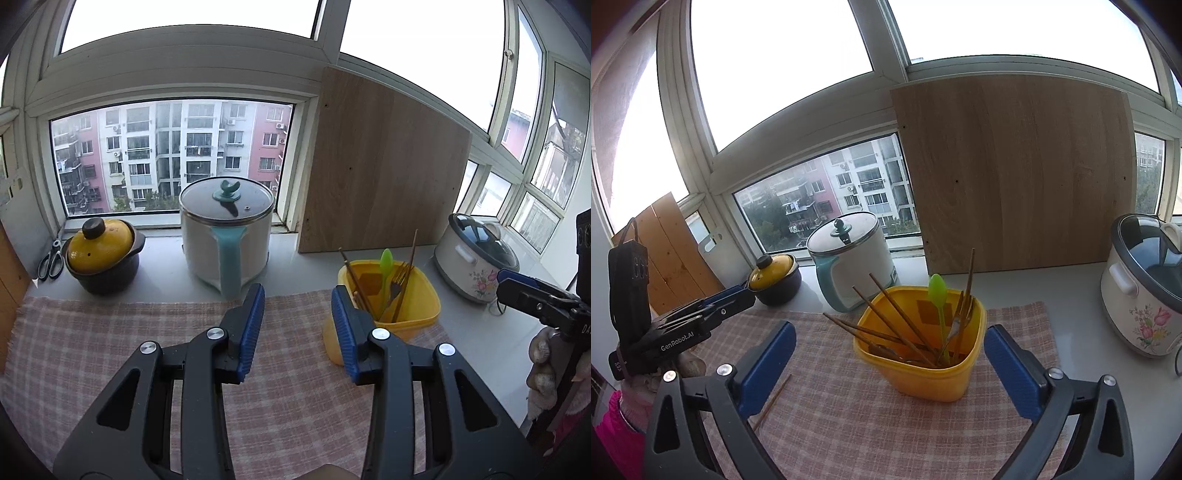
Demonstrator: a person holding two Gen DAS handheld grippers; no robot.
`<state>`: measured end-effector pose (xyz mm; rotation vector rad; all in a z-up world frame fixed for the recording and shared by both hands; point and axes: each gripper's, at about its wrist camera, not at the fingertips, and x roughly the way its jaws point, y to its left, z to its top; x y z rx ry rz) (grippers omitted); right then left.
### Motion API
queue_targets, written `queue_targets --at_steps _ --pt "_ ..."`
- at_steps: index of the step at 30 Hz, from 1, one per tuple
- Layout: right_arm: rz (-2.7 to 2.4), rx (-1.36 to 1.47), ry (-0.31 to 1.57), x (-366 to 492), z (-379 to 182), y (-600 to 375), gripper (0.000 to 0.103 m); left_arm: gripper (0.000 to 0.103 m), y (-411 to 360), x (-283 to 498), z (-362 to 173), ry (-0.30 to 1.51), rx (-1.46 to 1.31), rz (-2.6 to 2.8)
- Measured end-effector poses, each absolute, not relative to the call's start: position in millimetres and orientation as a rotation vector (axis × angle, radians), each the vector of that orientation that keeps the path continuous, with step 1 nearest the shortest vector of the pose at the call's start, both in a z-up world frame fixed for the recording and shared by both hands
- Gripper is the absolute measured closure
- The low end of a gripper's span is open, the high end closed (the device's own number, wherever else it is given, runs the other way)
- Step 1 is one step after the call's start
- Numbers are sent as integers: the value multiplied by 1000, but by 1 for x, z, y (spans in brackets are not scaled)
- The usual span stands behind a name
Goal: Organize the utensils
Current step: 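Move both tools back toward the last chopstick on the cloth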
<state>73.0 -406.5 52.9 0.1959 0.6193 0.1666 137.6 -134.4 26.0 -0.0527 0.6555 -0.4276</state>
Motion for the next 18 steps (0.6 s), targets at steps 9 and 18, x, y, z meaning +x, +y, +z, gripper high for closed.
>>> queue_targets --at_steps 9,18 --pt "277 145 718 88 15 -339 0 65 -45 113 -20 805 -84 -303" --pt "417 92 943 132 -44 -265 17 65 7 79 -82 948 -200 -225"
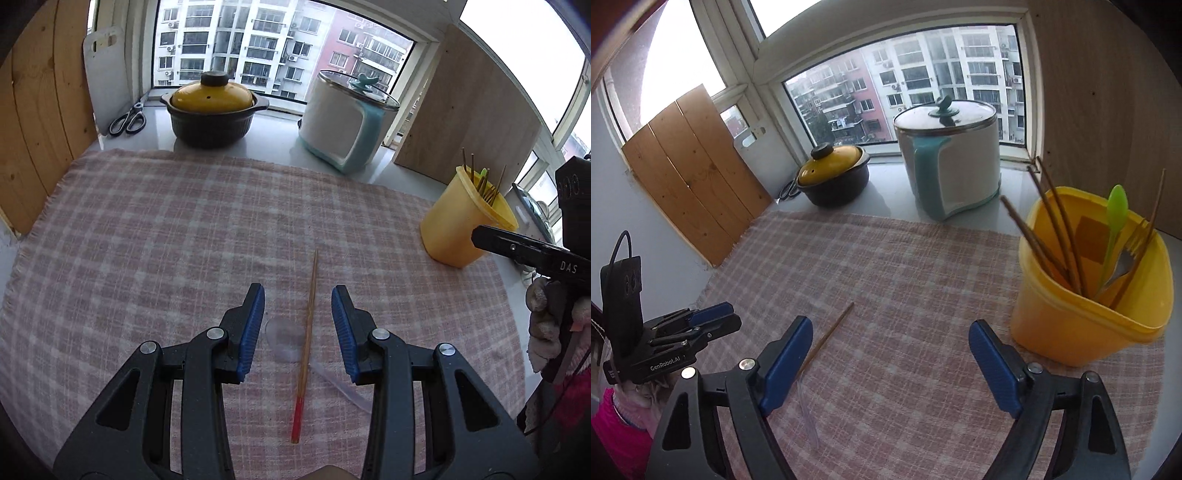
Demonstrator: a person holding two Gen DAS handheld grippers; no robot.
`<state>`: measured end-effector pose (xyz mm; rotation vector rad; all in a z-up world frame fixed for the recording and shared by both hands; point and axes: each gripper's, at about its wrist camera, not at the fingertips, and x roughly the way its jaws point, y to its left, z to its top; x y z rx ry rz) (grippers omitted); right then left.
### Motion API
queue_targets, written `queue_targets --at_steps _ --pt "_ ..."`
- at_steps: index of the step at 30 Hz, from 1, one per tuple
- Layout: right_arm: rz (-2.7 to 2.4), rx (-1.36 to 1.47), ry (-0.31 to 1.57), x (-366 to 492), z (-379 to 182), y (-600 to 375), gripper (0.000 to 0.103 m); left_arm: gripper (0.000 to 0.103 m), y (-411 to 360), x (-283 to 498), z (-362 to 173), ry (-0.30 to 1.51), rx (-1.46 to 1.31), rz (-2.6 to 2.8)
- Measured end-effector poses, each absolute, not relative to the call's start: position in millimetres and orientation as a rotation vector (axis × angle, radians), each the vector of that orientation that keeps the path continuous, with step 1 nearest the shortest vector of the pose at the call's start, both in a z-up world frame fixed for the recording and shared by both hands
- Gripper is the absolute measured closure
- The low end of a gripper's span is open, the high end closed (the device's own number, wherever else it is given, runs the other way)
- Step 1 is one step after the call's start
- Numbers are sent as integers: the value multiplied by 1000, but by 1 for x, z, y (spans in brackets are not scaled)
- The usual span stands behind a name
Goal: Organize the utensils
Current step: 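Move both tools back toward the last chopstick on the cloth, then close the right tool on the red-tipped wooden chopstick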
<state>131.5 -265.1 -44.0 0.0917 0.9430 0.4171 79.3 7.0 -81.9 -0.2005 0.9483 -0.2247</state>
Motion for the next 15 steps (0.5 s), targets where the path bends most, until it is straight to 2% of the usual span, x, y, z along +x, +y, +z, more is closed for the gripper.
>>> queue_targets --at_steps 5,10,15 --pt "456 111 1080 154 -83 -234 23 65 19 67 -104 994 -236 -197" --pt "473 186 1223 173 -119 -211 43 65 27 66 -121 1029 -279 -204" --pt "468 208 1306 187 -143 -184 56 65 34 71 -138 1079 -330 -236"
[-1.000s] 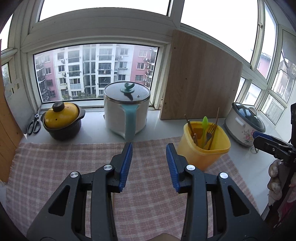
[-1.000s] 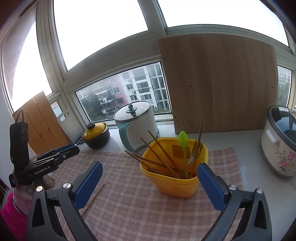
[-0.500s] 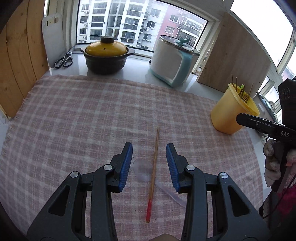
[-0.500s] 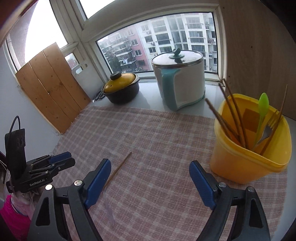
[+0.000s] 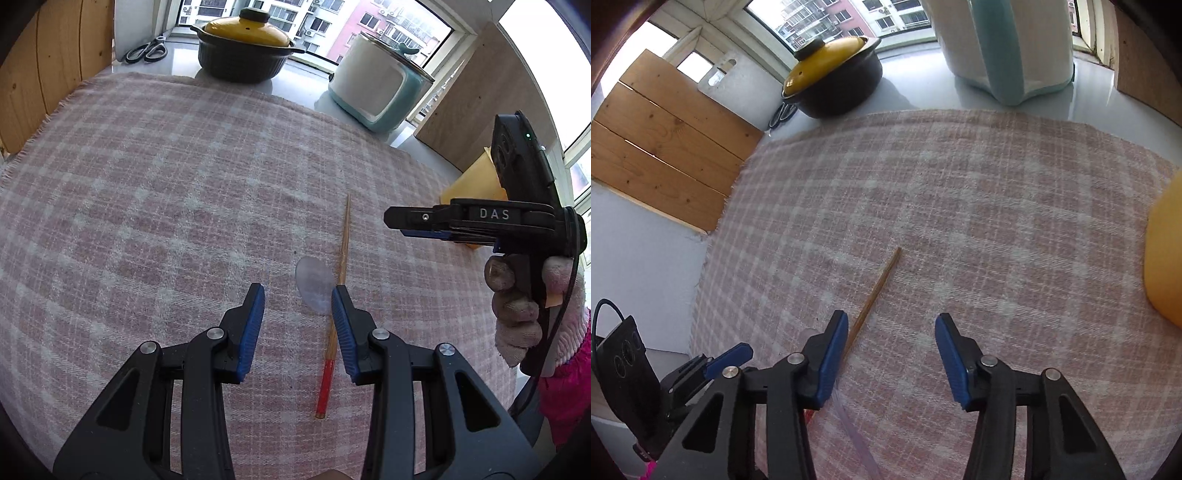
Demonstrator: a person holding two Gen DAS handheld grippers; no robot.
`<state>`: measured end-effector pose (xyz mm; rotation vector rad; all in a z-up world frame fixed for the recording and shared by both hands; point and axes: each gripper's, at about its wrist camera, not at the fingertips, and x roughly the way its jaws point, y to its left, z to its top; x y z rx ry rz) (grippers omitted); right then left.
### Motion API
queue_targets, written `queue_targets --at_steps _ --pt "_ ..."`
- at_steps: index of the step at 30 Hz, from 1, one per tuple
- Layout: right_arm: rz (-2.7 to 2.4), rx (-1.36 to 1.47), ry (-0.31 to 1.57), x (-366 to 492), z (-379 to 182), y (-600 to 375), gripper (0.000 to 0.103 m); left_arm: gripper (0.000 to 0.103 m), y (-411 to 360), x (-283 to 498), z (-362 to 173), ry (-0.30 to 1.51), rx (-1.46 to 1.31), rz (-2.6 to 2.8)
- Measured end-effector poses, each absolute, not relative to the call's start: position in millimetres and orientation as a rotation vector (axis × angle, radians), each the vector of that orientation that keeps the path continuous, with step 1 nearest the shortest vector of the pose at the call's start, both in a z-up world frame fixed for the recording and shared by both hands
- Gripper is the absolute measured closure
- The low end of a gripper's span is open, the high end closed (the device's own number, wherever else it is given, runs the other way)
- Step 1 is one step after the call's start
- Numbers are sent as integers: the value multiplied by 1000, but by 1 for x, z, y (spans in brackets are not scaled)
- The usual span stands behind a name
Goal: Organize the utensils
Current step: 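Close the right tool on the red-tipped wooden chopstick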
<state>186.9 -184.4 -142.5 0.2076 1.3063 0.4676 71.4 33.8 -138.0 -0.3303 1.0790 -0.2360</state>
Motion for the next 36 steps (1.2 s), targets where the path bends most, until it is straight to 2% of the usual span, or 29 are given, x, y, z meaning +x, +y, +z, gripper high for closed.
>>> queue_targets --at_steps 4,7,13,20,27,36 --pt "452 208 1350 194 -156 -165 66 65 37 77 -148 1106 -351 -262" --pt "426 185 1376 197 -164 -153 69 71 39 80 -155 1121 -368 -273" --pt "382 109 1389 201 -169 -135 74 73 35 85 -163 1139 -359 -305" --pt "361 -7 1399 205 -169 -115 77 74 31 92 -171 1147 -358 -323" --pt "346 -105 1411 208 -171 -101 91 74 32 99 -178 1153 -368 -333" --pt "373 -106 1420 207 -170 -113 97 74 24 114 -181 1151 -373 -356"
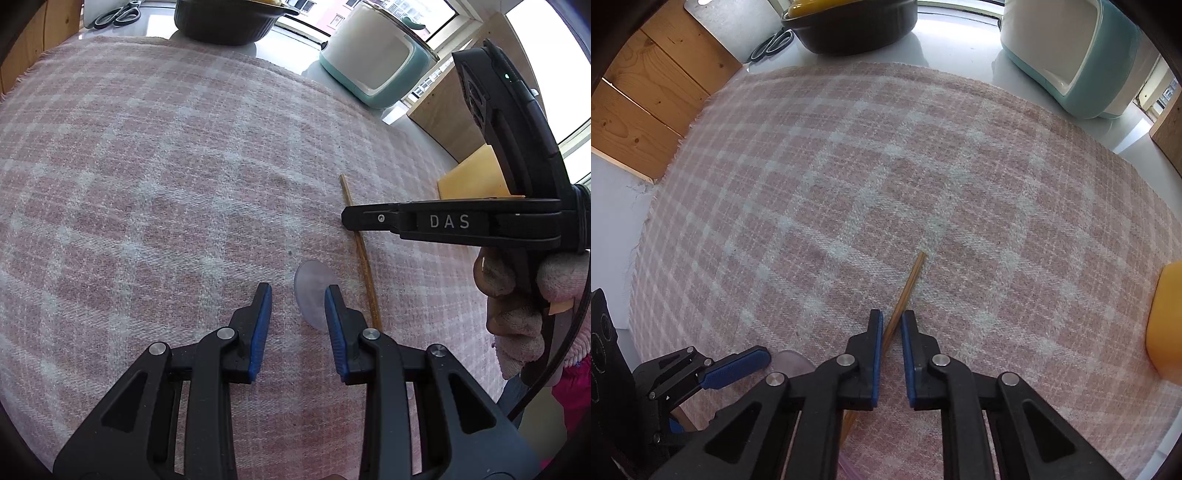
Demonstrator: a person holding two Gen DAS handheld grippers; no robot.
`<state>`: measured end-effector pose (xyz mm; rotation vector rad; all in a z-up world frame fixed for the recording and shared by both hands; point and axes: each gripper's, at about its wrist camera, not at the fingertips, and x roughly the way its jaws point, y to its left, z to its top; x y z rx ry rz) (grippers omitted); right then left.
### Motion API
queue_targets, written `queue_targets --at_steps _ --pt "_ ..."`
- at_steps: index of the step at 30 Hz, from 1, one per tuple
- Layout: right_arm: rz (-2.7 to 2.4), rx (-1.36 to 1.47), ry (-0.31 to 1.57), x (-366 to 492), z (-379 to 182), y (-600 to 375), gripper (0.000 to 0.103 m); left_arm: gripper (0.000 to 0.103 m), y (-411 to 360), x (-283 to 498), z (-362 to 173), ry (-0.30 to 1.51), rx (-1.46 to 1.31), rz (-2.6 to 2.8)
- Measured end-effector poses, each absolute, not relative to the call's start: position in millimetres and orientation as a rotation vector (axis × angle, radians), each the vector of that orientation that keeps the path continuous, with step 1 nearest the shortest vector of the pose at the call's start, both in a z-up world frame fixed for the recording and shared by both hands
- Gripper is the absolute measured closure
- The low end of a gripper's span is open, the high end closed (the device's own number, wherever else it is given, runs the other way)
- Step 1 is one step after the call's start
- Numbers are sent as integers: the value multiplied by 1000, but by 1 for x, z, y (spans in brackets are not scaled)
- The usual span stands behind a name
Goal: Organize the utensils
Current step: 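Close the right tool on the red-tipped wooden chopstick, then lift the chopstick with the right tool over the yellow container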
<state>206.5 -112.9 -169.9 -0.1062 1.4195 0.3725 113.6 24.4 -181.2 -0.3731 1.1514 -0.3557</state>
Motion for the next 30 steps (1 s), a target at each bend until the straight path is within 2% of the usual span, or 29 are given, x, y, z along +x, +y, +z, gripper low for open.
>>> queue_targets --at_steps 4,7,11,20,30 --pt "386 -82 1421 204 -170 -120 100 74 18 118 -182 1148 -359 -364" --pt "402 -58 1419 202 -170 -126 100 80 12 121 -182 1147 -337 -370" --pt "413 -46 1413 200 -170 -129 100 95 4 125 -183 1141 -281 -354" --pt "407 -10 1377 191 -165 -148 100 98 7 122 -181 1138 -303 -348" --pt "449 35 1239 162 -126 -182 100 101 13 108 -152 1089 -291 -341"
